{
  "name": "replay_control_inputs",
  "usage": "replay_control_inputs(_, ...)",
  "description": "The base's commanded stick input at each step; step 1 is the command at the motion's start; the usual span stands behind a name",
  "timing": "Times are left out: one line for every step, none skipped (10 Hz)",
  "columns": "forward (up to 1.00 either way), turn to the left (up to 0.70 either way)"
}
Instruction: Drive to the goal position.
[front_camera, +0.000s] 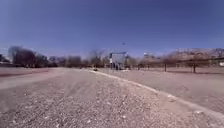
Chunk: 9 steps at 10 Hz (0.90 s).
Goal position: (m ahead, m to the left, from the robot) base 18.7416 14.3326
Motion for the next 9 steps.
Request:
replay_control_inputs(0.7, 0.0)
replay_control_inputs(0.7, 0.0)
replay_control_inputs(0.7, 0.0)
replay_control_inputs(0.7, 0.0)
replay_control_inputs(0.7, 0.0)
replay_control_inputs(0.7, 0.0)
replay_control_inputs(0.7, 0.0)
replay_control_inputs(0.7, 0.0)
replay_control_inputs(0.7, 0.0)
